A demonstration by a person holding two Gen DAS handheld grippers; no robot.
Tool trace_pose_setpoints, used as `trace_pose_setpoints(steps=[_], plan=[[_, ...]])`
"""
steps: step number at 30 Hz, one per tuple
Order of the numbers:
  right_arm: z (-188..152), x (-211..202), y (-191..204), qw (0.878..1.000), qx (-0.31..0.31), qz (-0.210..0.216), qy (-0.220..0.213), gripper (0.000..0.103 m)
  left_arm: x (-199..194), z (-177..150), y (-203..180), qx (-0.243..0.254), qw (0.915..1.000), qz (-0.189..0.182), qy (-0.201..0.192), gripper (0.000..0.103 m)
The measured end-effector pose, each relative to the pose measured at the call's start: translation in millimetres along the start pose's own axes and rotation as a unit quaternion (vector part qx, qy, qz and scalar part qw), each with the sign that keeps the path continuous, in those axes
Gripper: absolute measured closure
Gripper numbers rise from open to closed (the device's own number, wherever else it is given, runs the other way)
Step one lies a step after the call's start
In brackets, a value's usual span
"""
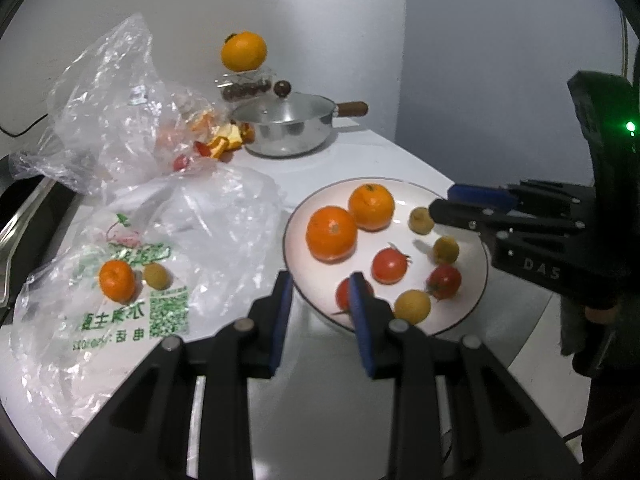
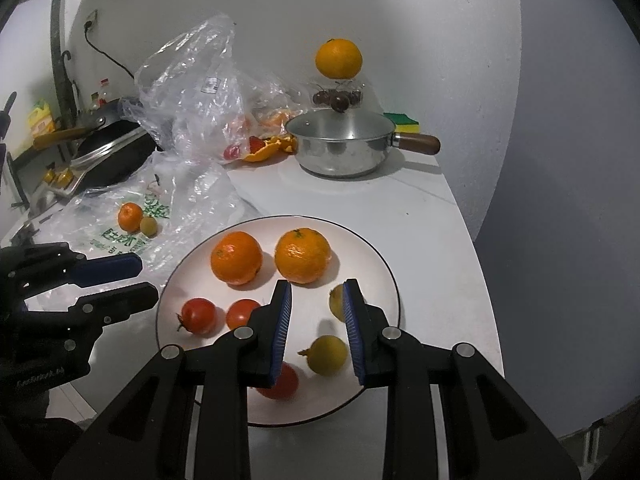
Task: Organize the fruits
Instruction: 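Move both open grippers back over the fruits on the plastic bag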
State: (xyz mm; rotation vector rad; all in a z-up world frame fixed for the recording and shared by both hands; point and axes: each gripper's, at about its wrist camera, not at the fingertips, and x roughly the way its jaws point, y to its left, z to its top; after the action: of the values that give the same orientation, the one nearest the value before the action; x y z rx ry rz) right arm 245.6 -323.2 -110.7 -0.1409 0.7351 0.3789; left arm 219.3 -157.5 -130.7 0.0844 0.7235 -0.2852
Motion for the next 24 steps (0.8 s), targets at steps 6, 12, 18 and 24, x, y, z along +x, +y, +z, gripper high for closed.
trace_pose_setpoints(steps=[6, 12, 18, 24], plan=[[6, -3, 15, 1.0, -0.011, 0.002, -0.003, 0.075, -10, -4, 14, -0.011, 0.9999, 0.002, -0.009, 0.067], [13, -5, 32, 1.0, -0.022, 0.002, -0.004, 0.075, -18, -8, 29, -0.021, 0.9996, -0.002, -0.016, 0.066], [18, -3, 51, 0.999, -0.034, 0.002, -0.001, 0.075, -23, -12, 47, -0.034, 0.9992, 0.001, -0.023, 0.065], [23, 3, 71, 0.999, -0.04, 0.005, 0.0, 0.074, -29, -20, 69, -0.048, 0.9984, 0.007, -0.027, 0.065]])
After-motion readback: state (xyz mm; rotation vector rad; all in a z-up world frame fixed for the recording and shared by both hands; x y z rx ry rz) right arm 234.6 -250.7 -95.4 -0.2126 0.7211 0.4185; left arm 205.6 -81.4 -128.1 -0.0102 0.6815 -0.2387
